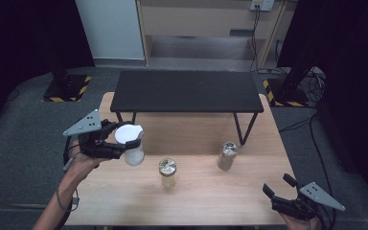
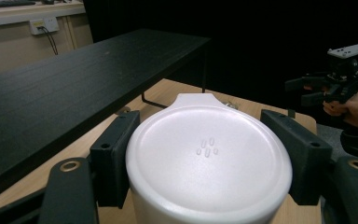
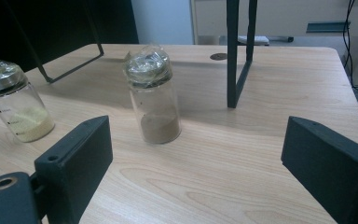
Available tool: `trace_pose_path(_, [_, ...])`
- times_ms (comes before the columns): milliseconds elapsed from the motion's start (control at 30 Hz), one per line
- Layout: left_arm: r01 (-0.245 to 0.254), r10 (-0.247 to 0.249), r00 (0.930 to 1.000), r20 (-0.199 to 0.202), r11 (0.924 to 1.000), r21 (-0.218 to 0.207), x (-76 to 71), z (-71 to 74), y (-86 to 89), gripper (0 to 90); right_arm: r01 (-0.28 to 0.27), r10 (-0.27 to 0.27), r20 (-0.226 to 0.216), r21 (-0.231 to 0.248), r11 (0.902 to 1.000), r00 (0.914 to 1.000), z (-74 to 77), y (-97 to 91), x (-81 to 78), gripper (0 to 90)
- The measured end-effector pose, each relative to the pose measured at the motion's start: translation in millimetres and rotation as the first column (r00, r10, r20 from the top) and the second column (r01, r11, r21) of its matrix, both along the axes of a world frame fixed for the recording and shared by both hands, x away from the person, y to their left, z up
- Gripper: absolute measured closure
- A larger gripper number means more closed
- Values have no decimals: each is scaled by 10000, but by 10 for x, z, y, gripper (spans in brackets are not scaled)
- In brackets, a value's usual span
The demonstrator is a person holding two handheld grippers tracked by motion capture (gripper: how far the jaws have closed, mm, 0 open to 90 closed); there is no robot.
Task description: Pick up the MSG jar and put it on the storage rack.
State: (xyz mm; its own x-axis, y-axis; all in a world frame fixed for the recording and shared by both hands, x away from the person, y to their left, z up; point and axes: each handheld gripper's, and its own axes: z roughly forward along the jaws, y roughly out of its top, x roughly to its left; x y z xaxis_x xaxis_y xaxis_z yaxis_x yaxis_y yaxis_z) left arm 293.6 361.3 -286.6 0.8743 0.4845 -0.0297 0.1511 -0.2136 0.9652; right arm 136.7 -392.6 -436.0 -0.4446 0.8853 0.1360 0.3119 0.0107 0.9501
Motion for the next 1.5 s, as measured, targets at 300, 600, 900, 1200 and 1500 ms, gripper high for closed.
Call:
trace_pose_path(300, [-203,203,9998,8,9993,-311,175,226,-44,303,-2,2,-7,12,10000,10000,-3,-4,3,93])
trace_pose_path(600, [-300,305,9994,180,9992,-260,325,485,-142,303,-9,9,17,74,10000,10000,-11,-16,2,94])
trace_pose_path(900, [-384,393,9991,186,9983,-445,482,635,-225,304,-1,1,-22,127,9999,10000,-13,-22,2,94])
trace_pose_path(1200, [-912,920,9955,244,9954,-300,617,800,-364,305,-10,10,-25,184,9998,10000,-17,-32,4,94])
trace_pose_path(1500, [-1915,1924,9809,294,9810,-313,765,889,-518,305,5,-4,-44,231,9997,10000,-21,-38,5,95])
